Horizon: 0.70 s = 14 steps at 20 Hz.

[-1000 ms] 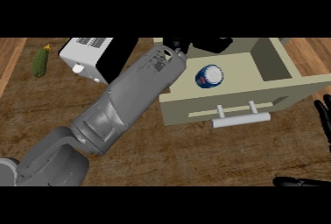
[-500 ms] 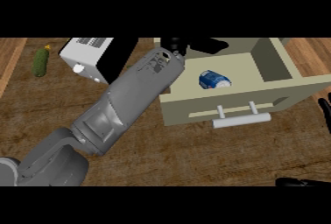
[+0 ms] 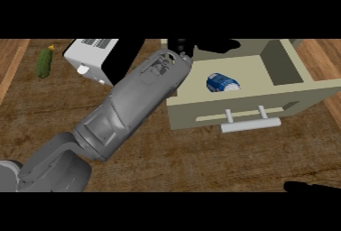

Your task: Pick up the can, place it into the drawer and close the drawer

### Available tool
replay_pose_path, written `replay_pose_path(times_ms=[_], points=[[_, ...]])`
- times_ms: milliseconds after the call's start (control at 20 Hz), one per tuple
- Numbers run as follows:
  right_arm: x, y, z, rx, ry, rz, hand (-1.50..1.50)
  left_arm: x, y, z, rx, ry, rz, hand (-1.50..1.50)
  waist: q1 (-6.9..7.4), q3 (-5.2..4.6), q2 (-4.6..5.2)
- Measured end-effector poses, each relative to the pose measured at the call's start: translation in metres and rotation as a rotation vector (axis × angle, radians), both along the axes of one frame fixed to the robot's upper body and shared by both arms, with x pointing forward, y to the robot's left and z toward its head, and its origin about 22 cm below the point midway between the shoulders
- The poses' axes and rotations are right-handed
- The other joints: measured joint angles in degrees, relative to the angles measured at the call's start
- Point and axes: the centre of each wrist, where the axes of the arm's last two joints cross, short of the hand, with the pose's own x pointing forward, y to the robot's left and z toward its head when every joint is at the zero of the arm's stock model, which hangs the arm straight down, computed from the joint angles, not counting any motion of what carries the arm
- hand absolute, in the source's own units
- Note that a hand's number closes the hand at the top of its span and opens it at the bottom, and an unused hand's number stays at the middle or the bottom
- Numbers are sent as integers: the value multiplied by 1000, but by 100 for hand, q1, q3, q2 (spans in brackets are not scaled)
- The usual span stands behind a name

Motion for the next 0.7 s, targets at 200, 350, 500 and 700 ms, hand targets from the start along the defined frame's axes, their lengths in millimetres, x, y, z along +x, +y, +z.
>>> replay_pose_path(times_ms=[200,350,500,700], points=[[5,4,4,-104,-29,-2,-150,-3,-6,8,-42,-13,-8,-150,80,-1,-24],[4,11,6,-199,-42,-20,-150,-3,-5,7,-61,-30,-5,-150,165,-4,-39],[10,17,9,-309,-51,-35,-150,-4,-6,8,-73,-42,1,-150,224,-6,-48],[19,23,2,-466,-38,-75,-150,-5,-10,16,-72,-55,3,-150,369,-7,-86]])
